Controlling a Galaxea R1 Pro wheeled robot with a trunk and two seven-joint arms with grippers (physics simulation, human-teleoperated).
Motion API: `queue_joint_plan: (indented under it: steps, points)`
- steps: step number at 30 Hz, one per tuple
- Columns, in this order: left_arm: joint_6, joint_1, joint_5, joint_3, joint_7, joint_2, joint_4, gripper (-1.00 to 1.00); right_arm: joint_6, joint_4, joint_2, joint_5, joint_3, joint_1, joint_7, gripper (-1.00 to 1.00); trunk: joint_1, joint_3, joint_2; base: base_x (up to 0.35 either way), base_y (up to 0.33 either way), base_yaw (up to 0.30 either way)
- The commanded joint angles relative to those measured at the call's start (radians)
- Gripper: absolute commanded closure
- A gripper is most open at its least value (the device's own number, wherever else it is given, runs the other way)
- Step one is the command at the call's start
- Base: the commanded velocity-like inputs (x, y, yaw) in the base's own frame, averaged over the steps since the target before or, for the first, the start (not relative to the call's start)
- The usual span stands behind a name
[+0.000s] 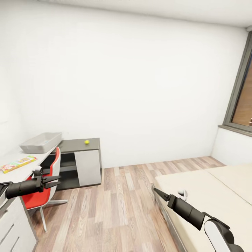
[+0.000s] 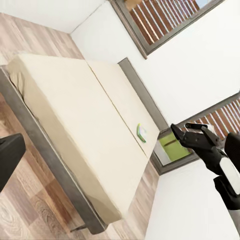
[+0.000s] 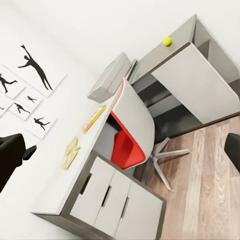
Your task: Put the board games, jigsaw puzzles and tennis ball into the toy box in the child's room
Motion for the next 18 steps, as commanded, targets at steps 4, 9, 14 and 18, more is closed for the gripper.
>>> queue_joint_plan:
  steps: [4, 9, 14, 18]
  points:
    - [0.011, 0.0, -0.001, 0.0, -0.004, 0.0, 0.0, -1.0, 0.008, -0.001, 0.001, -0.005, -0.001, 0.0, 0.0, -1.0, 0.0, 0.0, -0.001, -0.02, 0.0, 0.085]
    - [0.011, 0.0, -0.001, -0.001, -0.004, 0.0, 0.0, -1.0, 0.007, -0.003, 0.001, -0.005, -0.001, 0.0, 0.001, -1.0, 0.0, 0.0, -0.001, -0.007, 0.0, 0.027]
    - [0.011, 0.0, -0.001, 0.0, -0.004, 0.0, 0.0, -1.0, 0.007, -0.003, 0.001, -0.005, -0.001, 0.0, 0.001, -1.0, 0.0, 0.0, -0.001, -0.078, 0.0, 0.064]
    - [0.011, 0.0, -0.001, 0.0, -0.004, 0.0, 0.0, -1.0, 0.007, -0.002, 0.001, -0.005, -0.001, 0.0, 0.0, -1.0, 0.0, -0.001, -0.001, -0.191, 0.0, 0.193]
